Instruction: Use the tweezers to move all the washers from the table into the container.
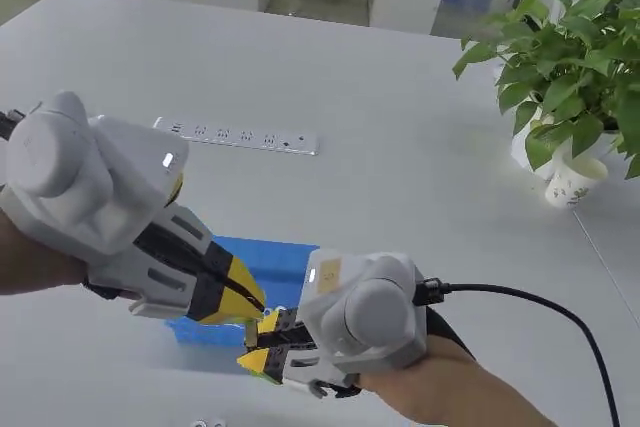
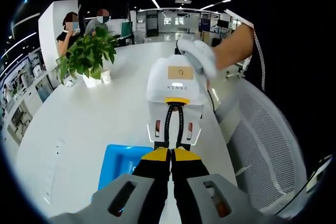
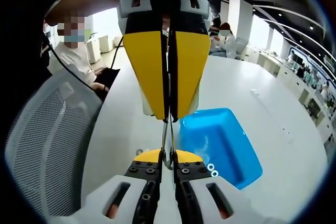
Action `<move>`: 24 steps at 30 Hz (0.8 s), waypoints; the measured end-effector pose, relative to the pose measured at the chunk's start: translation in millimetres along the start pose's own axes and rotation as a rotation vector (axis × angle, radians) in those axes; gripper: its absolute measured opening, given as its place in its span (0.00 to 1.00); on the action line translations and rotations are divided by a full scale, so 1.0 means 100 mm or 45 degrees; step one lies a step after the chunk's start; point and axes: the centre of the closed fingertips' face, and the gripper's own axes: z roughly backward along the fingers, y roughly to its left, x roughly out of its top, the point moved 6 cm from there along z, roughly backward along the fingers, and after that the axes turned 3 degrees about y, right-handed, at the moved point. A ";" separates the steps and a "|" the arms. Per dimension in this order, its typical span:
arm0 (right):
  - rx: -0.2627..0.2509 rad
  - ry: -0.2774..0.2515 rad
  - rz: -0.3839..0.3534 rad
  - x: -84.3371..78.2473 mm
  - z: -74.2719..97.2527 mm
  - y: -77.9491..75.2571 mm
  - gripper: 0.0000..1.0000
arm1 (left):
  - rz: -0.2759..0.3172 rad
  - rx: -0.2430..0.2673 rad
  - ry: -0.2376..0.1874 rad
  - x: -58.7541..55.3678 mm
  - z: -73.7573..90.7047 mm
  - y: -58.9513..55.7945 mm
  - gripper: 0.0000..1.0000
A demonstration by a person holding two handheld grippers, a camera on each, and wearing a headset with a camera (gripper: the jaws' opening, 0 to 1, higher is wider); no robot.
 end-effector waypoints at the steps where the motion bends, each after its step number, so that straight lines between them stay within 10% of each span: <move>1: -0.001 0.000 0.002 0.00 0.01 -0.02 0.09 | -0.005 0.001 0.002 0.01 0.00 0.02 0.03; 24: -0.058 -0.005 -0.011 -0.01 0.00 -0.41 0.09 | -0.040 0.000 0.013 0.03 -0.02 0.40 0.03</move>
